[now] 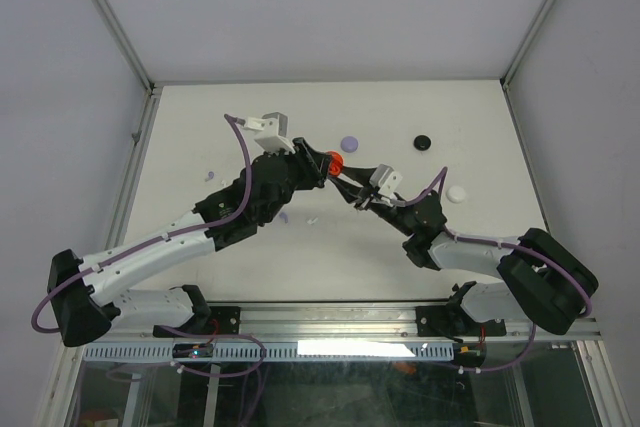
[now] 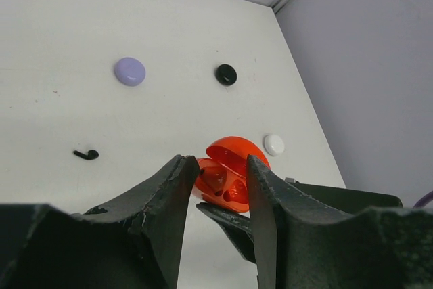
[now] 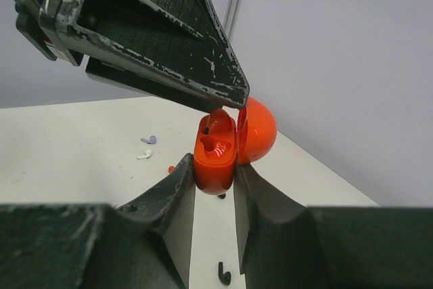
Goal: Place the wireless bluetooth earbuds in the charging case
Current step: Place the earbud in the charging case.
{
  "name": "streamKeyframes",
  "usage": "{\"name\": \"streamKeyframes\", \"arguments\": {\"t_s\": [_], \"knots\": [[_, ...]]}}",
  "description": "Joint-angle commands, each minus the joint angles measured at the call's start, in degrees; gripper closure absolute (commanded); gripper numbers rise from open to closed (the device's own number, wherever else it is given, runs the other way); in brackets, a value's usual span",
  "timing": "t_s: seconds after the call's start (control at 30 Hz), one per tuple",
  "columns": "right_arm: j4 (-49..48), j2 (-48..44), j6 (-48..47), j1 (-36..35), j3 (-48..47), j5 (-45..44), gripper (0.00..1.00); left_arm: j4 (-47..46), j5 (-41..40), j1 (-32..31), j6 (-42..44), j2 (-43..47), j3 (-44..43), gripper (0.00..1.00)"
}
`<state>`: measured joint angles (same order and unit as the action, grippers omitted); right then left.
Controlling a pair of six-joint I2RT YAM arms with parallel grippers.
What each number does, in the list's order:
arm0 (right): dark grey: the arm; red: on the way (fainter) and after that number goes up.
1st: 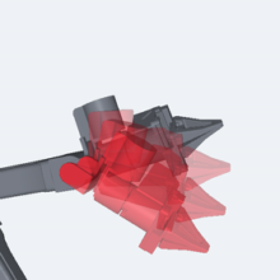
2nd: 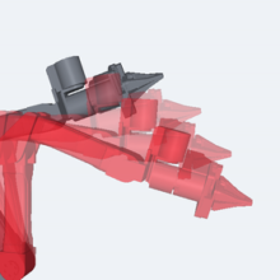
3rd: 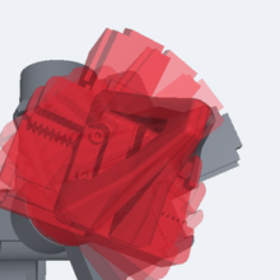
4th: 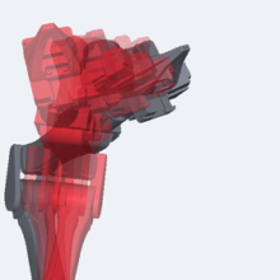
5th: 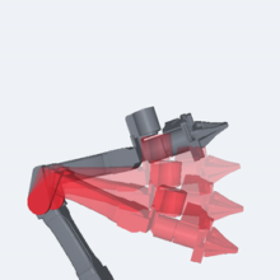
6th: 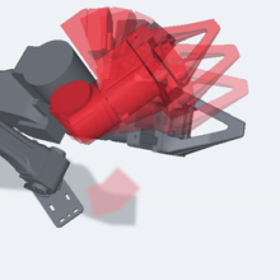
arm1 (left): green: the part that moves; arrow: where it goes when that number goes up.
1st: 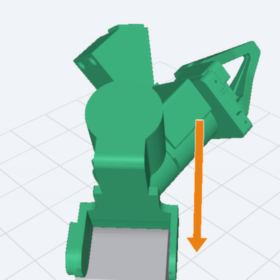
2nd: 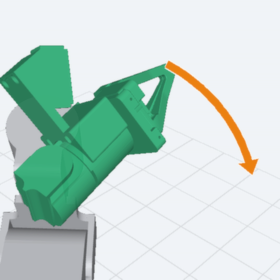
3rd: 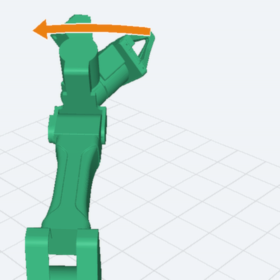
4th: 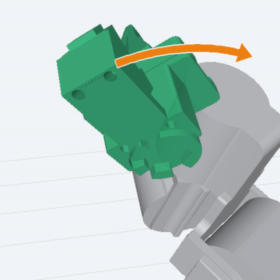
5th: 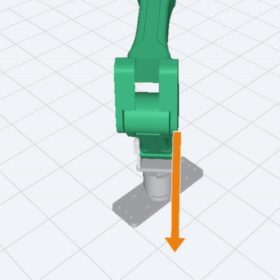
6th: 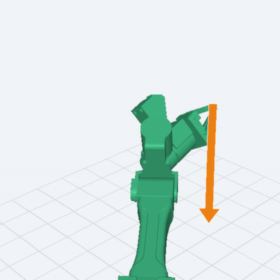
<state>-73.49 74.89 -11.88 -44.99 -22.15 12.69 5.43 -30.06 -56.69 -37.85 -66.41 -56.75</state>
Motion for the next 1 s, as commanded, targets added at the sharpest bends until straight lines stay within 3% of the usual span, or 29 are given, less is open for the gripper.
{"name": "streamKeyframes", "arguments": {"t_s": [0.0, 0.37, 0.7, 0.97], "knots": [[-5.59, -0.82, 0.13, -0.25, 0.19, -1.73, 1.00, 1.56, -3.20, -0.53, 0.93, 2.34, -2.35, 0.59], [-5.05, -2.52, 0.44, -0.25, 2.58, -5.30, 1.00, 9.50, -4.76, 1.68, 3.63, 4.80, -3.75, 0.47], [0.22, -6.71, 1.33, -0.20, 5.84, -7.50, 1.00, 14.18, 9.93, 22.95, 3.98, 3.22, 2.61, 0.42], [3.45, -8.60, 1.01, -0.25, 7.08, -7.30, 1.00, 13.99, 15.27, 32.82, 7.85, -7.59, -0.19, 0.40]]}}
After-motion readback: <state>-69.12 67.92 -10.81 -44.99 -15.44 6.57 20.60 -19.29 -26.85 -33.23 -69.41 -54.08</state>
